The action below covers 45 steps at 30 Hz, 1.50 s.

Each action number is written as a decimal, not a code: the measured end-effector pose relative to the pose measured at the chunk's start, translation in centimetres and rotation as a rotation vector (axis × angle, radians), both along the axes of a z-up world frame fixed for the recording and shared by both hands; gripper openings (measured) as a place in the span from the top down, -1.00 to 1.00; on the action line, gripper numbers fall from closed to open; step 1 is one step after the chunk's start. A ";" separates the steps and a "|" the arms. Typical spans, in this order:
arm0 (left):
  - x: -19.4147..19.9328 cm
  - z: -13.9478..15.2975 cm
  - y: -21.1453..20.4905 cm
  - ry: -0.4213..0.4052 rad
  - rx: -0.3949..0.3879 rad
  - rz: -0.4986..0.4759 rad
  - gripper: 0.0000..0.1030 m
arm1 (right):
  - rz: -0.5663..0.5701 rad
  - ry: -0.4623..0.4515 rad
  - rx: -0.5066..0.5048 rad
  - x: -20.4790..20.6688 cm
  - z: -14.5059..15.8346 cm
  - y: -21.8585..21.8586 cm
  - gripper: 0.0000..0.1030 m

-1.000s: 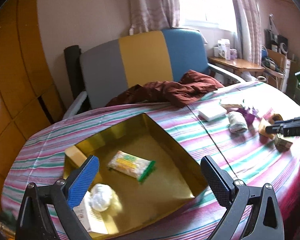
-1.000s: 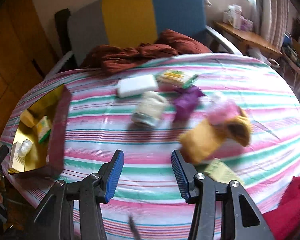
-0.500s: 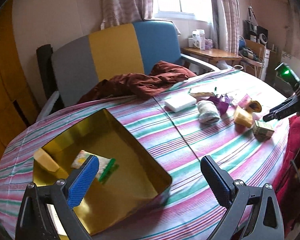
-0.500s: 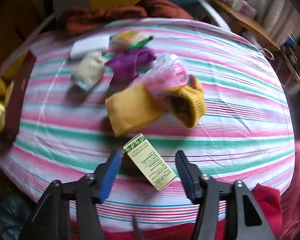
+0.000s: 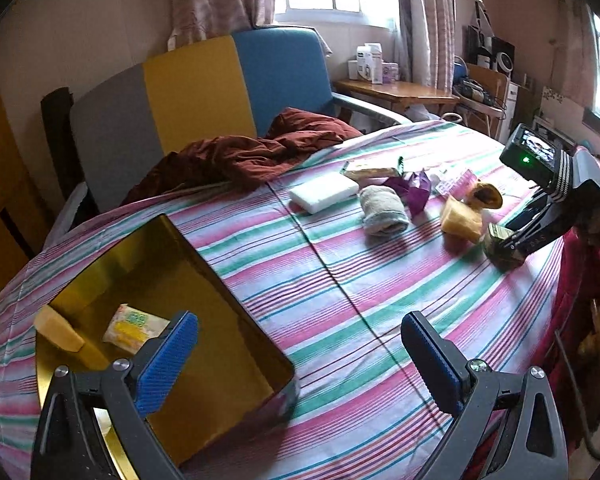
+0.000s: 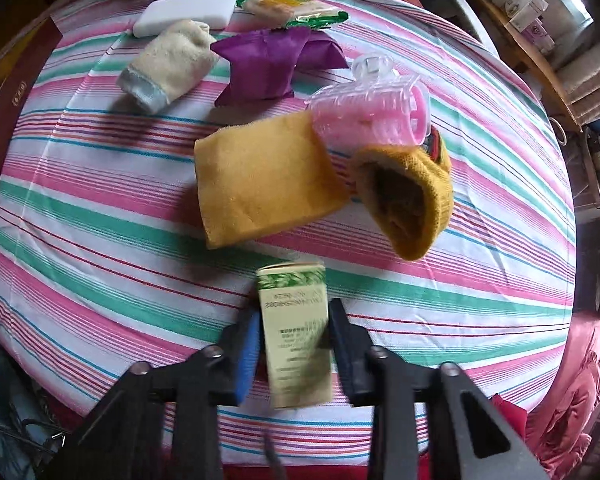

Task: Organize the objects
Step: 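Return the right gripper to the items and grasp the green-labelled small box, then grasp the second yellow sponge with the left gripper while the right holds the box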

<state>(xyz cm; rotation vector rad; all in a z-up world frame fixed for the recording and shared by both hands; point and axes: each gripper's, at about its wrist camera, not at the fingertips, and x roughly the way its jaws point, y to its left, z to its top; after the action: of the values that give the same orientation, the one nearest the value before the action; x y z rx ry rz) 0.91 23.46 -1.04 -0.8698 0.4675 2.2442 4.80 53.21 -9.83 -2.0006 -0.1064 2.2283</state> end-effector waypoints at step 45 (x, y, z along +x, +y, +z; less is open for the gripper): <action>0.6 -8.1 25.1 -0.127 -0.119 -0.508 0.02 | -0.607 0.386 -0.269 6.4 3.6 9.8 0.43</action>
<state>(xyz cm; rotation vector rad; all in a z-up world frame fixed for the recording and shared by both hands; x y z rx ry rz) 1.56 48.54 -9.11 -0.8358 0.6822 1.7025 11.18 63.04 -6.26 -1.3865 0.7672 2.2185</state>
